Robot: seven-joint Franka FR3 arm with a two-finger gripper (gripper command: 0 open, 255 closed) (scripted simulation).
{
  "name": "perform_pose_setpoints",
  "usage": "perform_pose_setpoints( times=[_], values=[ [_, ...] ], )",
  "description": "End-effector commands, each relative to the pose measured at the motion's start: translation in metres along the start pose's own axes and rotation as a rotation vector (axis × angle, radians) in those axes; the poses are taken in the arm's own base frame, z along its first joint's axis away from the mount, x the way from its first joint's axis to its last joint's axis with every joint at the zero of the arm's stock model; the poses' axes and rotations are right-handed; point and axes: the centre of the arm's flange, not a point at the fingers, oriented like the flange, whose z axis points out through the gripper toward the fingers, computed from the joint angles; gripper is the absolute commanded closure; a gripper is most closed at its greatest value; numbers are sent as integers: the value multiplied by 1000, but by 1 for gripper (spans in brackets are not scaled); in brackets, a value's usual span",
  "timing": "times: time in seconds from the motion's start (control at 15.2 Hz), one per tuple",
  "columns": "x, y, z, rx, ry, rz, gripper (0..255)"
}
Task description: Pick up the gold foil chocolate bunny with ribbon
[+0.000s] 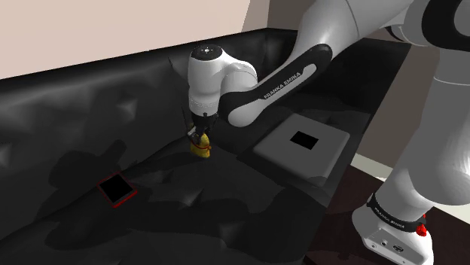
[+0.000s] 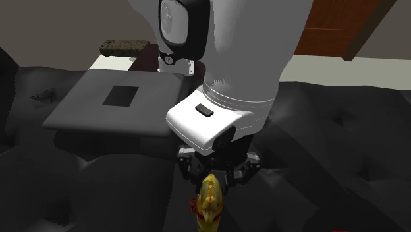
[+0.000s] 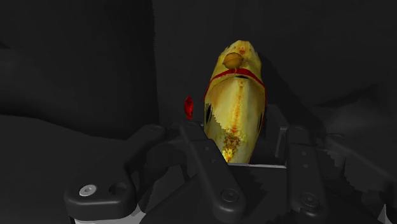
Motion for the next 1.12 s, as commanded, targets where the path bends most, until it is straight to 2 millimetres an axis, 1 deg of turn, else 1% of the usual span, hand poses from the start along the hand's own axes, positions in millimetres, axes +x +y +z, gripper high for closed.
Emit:
perform_pose_setpoints(
  times=[0.0,0.92,1.06],
  values=[
    [1,1,-3,-1,-2,1,255],
    [22,11,-74,-1,-2,1,255],
    [22,11,-74,-1,-2,1,255]
  ],
)
